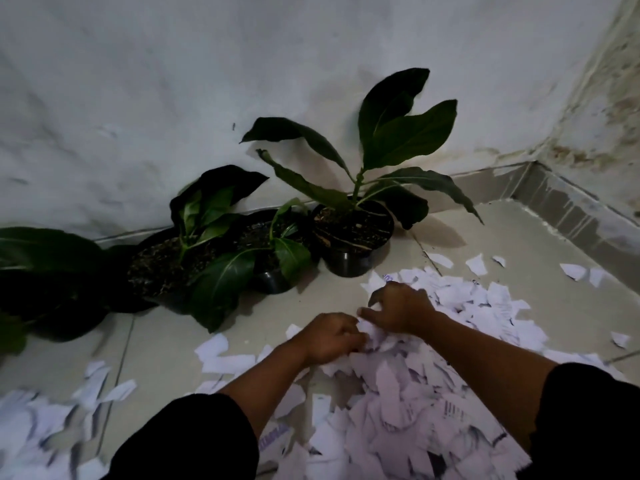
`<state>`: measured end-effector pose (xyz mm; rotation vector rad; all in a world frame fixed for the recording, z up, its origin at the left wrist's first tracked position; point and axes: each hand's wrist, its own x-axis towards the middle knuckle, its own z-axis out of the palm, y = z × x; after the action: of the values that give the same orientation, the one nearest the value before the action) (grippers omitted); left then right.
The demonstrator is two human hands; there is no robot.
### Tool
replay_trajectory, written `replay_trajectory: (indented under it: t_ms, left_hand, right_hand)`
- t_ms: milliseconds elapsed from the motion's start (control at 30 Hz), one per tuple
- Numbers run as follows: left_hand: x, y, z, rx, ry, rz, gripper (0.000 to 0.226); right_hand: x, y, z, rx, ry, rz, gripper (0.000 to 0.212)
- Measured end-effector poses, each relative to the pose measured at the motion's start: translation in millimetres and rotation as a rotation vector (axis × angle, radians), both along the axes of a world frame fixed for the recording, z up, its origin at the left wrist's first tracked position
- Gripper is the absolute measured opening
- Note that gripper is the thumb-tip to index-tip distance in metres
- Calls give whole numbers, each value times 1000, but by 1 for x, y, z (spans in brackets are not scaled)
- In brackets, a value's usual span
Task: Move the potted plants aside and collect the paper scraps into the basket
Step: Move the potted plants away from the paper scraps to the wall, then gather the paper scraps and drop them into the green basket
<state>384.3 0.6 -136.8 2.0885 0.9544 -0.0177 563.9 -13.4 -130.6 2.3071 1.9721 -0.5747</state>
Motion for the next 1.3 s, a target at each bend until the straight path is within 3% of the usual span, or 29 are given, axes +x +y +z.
replay_trajectory:
  t_ms: [133, 233, 333, 400, 533, 600, 700, 867, 1067, 1167, 1300]
  left_hand:
    - [-32, 1, 9, 214, -27, 193, 54]
    - [-60, -2, 5, 331, 230, 298, 49]
    - [-78, -10, 1, 313, 547, 424, 67]
    - [-88, -14, -2, 186, 621, 496, 74]
    - [-104, -29, -1, 37, 569, 512, 72]
    - [-113, -36, 8, 111, 453, 469, 63]
    - [-136, -40, 32, 69, 226, 438, 51]
    - [-208, -46, 58, 138, 232, 525, 44]
    - [-355, -78, 57, 129, 616, 548, 56]
    - [-434, -88, 59, 119, 749, 713, 66]
    - [-515, -106, 43, 121, 773, 980, 67]
  right_hand:
    - [-13, 6, 17, 151, -145, -61, 47]
    - [-16, 13, 11, 202, -45, -118, 30]
    - [-25, 9, -1, 13, 97, -109, 59]
    - [-36, 3, -7, -131, 64, -68, 63]
    - [-65, -2, 9, -29, -148, 77, 49]
    - [-83, -2, 22, 6, -190, 133, 39]
    - [-122, -3, 35, 28, -284, 277, 31]
    - [-210, -8, 52, -90, -145, 482, 48]
    - [-335, -23, 64, -195, -20, 662, 78]
    - [-391, -32, 61, -212, 1, 731, 91]
    - [-465, -50, 47, -204, 57, 813, 98]
